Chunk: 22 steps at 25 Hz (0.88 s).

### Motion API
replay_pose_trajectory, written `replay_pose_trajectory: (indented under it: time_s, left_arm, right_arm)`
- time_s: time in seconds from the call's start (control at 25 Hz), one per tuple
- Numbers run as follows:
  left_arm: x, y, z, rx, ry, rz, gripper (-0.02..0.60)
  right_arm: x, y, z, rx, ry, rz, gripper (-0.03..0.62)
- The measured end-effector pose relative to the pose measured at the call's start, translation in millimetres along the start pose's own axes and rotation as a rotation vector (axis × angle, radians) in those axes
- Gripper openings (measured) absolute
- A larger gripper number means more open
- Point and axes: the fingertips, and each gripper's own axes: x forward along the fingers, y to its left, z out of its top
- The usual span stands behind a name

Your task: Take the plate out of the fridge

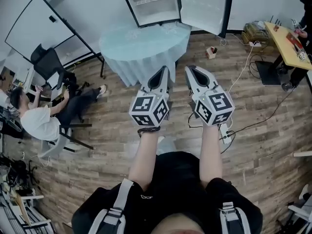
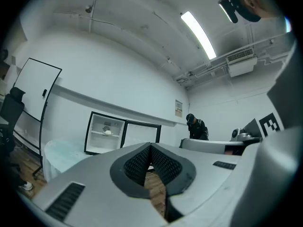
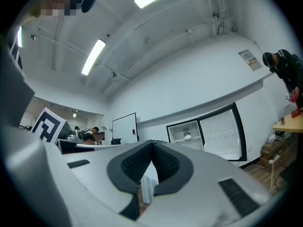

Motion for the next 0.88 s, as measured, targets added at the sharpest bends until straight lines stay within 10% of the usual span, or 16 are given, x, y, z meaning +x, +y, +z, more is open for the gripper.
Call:
replay_pose_trajectory:
  time_s: [0.64,0.88]
  left_arm:
    - [44,67,-31,-0.096,0.061,-0.014,0.009]
    - [82,131,-32,-0.182,0.063,0.017,0.009]
  right_arm:
    - [64,-34,-43,0.027,0.076,-0.123,0.006]
    - [135,-20,-58,-0.011,0.117,-0.022,0.006]
